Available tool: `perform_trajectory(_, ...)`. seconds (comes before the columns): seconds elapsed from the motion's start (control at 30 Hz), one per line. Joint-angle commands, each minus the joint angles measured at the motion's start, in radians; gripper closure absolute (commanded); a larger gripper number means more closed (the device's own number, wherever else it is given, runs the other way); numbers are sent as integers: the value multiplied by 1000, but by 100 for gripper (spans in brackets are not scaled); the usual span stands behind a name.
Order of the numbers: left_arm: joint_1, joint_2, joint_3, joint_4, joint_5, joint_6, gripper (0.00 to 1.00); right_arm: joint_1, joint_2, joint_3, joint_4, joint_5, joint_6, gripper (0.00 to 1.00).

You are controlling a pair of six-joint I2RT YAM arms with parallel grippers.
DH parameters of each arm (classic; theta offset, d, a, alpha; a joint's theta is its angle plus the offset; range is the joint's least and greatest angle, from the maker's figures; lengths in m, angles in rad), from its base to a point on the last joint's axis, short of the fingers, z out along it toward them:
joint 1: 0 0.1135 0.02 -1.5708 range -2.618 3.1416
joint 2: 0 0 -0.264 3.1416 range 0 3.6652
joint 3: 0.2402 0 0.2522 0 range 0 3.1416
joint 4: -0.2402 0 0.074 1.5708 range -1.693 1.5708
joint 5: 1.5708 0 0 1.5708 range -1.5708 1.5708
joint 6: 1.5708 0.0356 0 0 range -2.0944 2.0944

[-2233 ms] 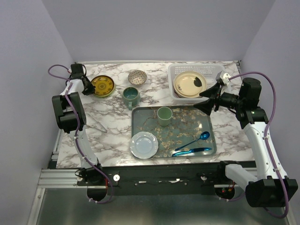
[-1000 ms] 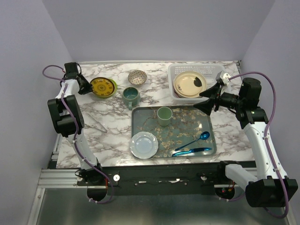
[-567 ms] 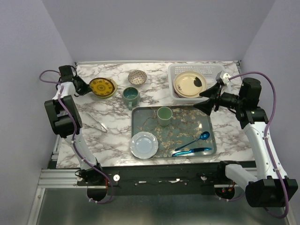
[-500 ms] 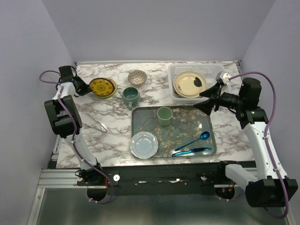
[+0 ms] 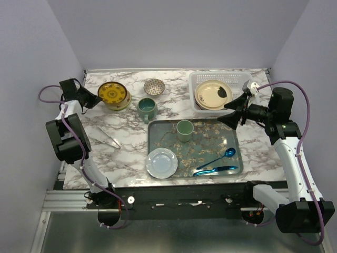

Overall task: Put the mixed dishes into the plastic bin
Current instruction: Pick up the plate at the center of the board.

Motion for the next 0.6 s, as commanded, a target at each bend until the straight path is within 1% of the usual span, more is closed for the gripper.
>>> perform_trajectory(0.0,18,-108,-73,176,99,-113,100,-3,5,-6,-6,3,-17,21)
perform_trajectory(0.17,18,-205,-179,299,167,-215,100,-3,6,-6,-6,-3,-17,21)
perform_trajectory(0.3,4,-289,-268,386,188,-268,100,-3,8,-6,-6,-13,-16,21)
perform_trajectory(0.47,-61,-418,-391,471,202,-323,100,-3,8,-8,-6,-35,-11,21)
perform_trajectory(0.53,-88,-458,-437,497,187,-337,100,-3,9,-8,-6,-52,-11,21)
perform_trajectory(0.57,-128,-496,-449,502,179,-340,100,-3,12,-8,-4,-56,-8,21)
